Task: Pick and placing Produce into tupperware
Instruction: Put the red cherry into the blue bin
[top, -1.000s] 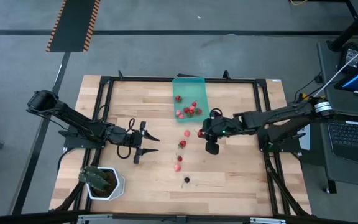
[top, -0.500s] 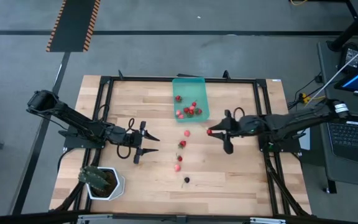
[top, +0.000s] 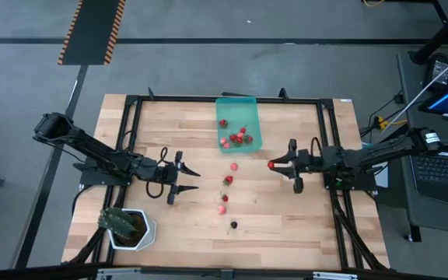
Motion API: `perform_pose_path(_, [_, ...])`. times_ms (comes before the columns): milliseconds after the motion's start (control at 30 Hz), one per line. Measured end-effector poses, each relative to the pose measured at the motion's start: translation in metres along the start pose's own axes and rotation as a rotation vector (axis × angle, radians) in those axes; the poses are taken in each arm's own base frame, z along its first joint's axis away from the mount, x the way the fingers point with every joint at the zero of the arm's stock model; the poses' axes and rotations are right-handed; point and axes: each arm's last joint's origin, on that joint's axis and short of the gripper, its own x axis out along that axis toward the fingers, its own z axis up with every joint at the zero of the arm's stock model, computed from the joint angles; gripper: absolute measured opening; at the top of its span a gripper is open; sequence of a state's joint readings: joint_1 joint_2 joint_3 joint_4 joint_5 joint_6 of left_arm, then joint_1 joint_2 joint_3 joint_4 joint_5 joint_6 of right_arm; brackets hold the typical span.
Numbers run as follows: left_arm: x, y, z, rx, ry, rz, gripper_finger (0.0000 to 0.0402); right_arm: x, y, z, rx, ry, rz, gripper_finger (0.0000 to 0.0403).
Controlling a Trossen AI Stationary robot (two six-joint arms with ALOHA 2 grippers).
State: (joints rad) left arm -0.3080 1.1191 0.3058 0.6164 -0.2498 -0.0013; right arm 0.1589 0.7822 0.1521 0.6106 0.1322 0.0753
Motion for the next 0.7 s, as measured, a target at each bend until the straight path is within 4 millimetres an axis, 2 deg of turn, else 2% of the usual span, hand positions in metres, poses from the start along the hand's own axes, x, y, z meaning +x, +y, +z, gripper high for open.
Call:
perform_pose_path(167, [0.000,0.000,0.000,0.000,0.000,0.000,0.0195,-0.012,0.000,-0.014,0.007,-0.104,0.086,0.0100])
perform_pose_path(367, [0.000,0.000,0.000,-0.002,0.000,0.000,0.0195,-0.015,-0.001,-0.021,0.028,-0.100,0.116,0.0100])
perform_pose_path(700, [0.000,0.000,0.000,-0.022,0.000,0.000,0.0195,-0.015,-0.007,-0.023,0.036,-0.096,-0.110,0.0100])
